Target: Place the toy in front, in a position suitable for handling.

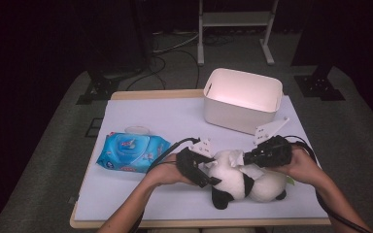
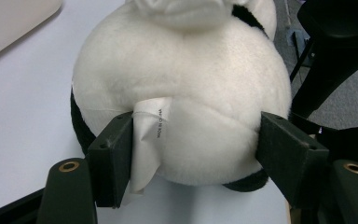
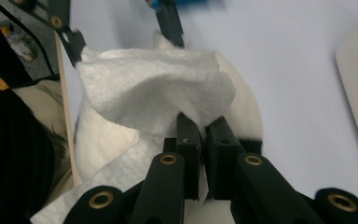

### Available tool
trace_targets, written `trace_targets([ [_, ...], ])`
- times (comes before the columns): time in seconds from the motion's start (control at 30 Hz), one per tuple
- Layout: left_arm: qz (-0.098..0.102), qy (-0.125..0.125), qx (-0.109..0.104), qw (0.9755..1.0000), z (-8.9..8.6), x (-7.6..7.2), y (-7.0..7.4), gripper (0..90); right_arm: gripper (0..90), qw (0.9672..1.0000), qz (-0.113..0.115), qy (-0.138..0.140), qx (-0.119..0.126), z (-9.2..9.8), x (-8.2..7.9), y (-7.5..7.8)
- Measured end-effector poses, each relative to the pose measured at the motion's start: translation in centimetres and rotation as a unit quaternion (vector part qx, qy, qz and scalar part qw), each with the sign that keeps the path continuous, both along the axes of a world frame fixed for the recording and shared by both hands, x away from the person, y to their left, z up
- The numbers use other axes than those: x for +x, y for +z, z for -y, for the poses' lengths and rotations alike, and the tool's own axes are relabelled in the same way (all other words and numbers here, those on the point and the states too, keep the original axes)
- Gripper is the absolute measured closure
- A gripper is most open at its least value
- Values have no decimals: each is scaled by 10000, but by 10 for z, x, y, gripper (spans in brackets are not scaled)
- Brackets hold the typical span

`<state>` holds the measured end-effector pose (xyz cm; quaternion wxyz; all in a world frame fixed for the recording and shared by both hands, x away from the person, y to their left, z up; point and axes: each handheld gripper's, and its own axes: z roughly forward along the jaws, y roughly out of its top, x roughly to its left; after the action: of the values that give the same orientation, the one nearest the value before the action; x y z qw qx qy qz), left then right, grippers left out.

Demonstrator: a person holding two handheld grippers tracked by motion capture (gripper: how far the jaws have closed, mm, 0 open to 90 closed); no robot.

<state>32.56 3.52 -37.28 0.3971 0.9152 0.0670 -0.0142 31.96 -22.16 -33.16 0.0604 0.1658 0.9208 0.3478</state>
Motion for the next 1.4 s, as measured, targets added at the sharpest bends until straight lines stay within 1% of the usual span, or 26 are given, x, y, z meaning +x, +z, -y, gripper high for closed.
trace_targets([
  [0.07, -10, -12, 2, 10000, 0, 1, 1, 304, 847, 9999, -23, -101, -33, 8, -1, -2],
  [0.13, -18, -5, -10, 10000, 0, 1, 2, 296, 847, 9999, -63, -133, -22, 13, -2, -4],
  [0.27, -36, 11, -18, 10000, 0, 2, 5, 280, 848, 9999, -109, -78, -10, 10, -6, -8],
  [0.43, -14, 47, -110, 9999, -1, 2, 10, 276, 848, 9999, -158, 19, -62, 4, -11, -9],
  [0.47, 20, 35, -125, 9999, -1, 1, 13, 307, 848, 9998, -159, 60, -66, 4, -12, -9],
  [0.5, -3, 20, -127, 9999, 0, 0, 12, 333, 848, 9998, -165, 80, -83, 3, -13, -9],
  [0.53, 20, -18, -103, 9999, 1, -1, 12, 351, 848, 9997, -186, 73, -102, 2, -14, -9],
  [0.6, 38, -24, -131, 9999, 1, -3, 10, 375, 848, 9996, -220, 143, -112, 2, -14, -9],
  [0.67, 54, 0, -122, 9999, 2, -5, 10, 382, 847, 9996, -217, 116, -135, 1, -14, -7],
  [0.73, 86, 4, -131, 9999, 2, -5, 10, 386, 847, 9997, -205, 133, -100, 1, -11, -5],
  [0.8, 74, -28, -145, 9999, 3, -6, 10, 390, 847, 9998, -152, 117, -1, -2, -5, -1],
  [0.83, 86, -43, -133, 9999, 3, -6, 11, 389, 847, 9998, -175, 131, 1, -4, -2, 0],
  [0.93, 134, -90, -111, 9998, 3, -6, 11, 390, 847, 9996, -182, 205, -16, -17, 9, 3],
  [1.0, 79, -57, -190, 9998, 3, -6, 10, 390, 847, 9995, -173, 259, -48, -26, 15, 5],
  [1.13, 120, -118, -146, 9998, 2, -6, 11, 388, 847, 9993, -174, 328, -104, -43, 27, 6],
  [1.2, 106, -82, -125, 9998, 2, -6, 10, 387, 847, 9991, -173, 343, -156, -49, 32, 5],
  [1.3, 107, -94, -84, 9999, 1, -5, 10, 385, 847, 9989, -263, 330, -179, -48, 35, 4],
  [1.4, 81, -89, -81, 9999, 2, -5, 10, 383, 847, 9991, -312, 235, -162, -38, 35, 3],
])
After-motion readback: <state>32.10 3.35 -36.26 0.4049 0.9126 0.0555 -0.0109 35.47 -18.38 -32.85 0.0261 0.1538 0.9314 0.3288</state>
